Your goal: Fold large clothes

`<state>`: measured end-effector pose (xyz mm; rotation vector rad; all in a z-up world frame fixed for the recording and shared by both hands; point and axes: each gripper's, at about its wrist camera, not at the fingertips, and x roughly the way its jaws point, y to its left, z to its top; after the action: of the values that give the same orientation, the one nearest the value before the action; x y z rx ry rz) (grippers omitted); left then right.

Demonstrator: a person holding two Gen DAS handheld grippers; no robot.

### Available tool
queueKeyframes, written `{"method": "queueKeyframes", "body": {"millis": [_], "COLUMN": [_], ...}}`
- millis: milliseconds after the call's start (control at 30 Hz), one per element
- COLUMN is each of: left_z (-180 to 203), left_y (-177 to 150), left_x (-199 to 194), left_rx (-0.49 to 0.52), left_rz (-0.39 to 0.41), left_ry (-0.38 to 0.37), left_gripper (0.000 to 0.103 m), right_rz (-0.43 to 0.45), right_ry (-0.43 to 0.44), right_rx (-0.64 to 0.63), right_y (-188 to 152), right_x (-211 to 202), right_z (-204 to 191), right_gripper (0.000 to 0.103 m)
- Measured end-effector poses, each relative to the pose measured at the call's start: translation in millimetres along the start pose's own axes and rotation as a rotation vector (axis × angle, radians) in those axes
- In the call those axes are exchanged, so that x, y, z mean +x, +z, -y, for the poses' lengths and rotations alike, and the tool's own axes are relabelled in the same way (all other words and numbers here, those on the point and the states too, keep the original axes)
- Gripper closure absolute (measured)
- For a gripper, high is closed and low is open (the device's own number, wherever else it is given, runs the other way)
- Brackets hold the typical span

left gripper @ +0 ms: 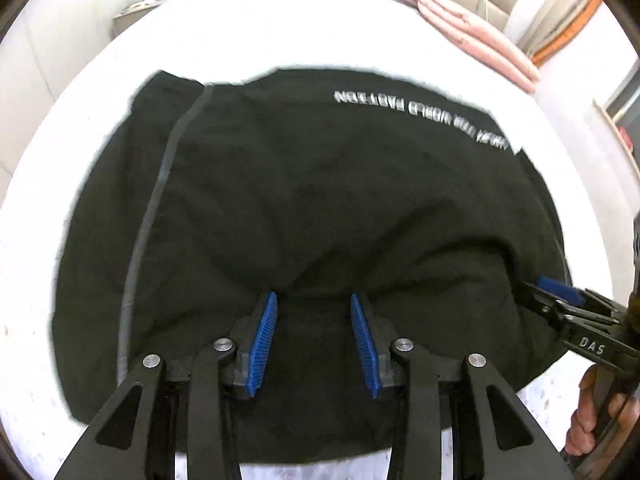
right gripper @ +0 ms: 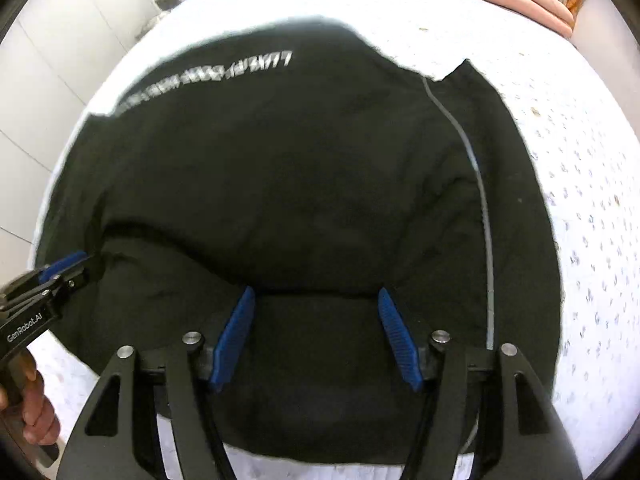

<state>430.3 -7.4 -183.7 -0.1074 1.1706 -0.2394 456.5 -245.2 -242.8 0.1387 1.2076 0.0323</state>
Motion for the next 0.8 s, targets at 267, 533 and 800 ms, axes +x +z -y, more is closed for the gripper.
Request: {"method": "queueKeyframes", "body": {"millis": [267, 533, 800], "left_z": [-69.2, -66.9, -105.2], "left_y": [-16.6, -7.0, 5.9], "left_x": [1.2, 9.7, -42.1], "left_rx": [-0.145, -0.07, -0.119], "left_rz": [-0.038, -0.043, 0.056], "left_ry": [0.046, 0.081, 0.106], "left_gripper": [0.064, 0.064, 0.064], "right_rz": [-0.037, -0.05, 0.019], "right_ry": [-0.035, -0.038, -0.062], "right_rx": [0.013, -0.014, 0.056], "right_y": [-23.1, -19.4, -5.6], "right_x": [2.5, 5.1, -33.9], "right_z": [27.1, 22.6, 60.4], "right_gripper": [0.04, 0.04, 0.036]}}
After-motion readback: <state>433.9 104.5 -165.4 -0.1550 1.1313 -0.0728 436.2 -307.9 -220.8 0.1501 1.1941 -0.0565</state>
